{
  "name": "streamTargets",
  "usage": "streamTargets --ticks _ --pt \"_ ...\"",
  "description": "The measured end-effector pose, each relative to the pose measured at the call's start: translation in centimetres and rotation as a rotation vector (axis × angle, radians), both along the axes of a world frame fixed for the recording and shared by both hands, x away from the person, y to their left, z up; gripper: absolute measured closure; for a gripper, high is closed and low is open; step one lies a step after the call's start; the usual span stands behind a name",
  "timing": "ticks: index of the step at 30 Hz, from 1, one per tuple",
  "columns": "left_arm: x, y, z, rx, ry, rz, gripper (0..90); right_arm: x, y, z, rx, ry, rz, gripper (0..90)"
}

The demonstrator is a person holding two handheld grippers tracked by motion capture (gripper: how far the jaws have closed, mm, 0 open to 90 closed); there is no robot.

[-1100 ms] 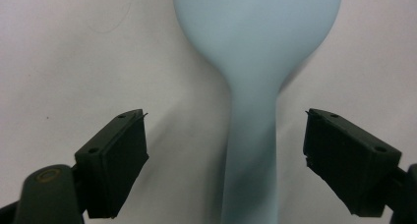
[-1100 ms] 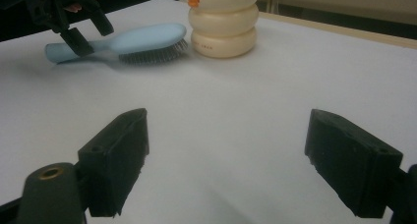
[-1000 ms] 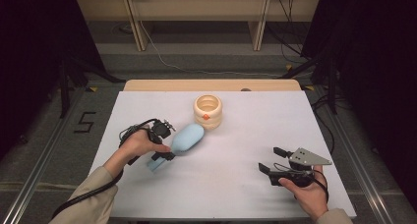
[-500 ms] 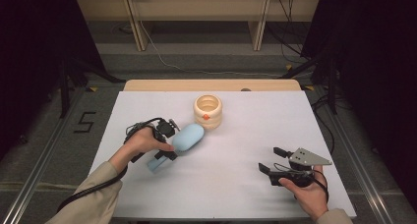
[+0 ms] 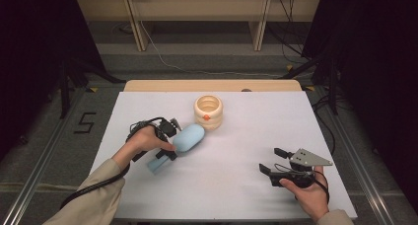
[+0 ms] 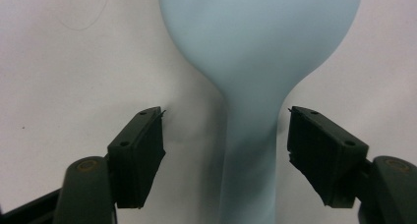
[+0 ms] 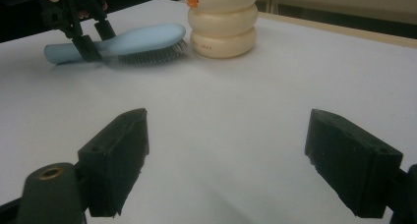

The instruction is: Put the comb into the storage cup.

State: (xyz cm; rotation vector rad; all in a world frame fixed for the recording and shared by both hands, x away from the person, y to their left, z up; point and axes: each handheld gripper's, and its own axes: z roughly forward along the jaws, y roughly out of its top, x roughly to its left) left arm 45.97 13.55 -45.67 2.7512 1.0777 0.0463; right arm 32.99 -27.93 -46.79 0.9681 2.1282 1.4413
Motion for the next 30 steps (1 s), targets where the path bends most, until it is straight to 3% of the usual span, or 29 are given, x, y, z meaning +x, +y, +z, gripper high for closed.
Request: streamTargets --ticks 14,30 --pt "0.1 -0.4 -0.3 0.003 0.005 0.0 34.4 0.0 0.0 0.0 -0.002 0.001 0.002 17.6" --pt "0.7 -1.0 -0.5 0.013 0.017 0.043 40.8 0.0 0.0 -0.1 -0.002 0.004 0.003 17.6"
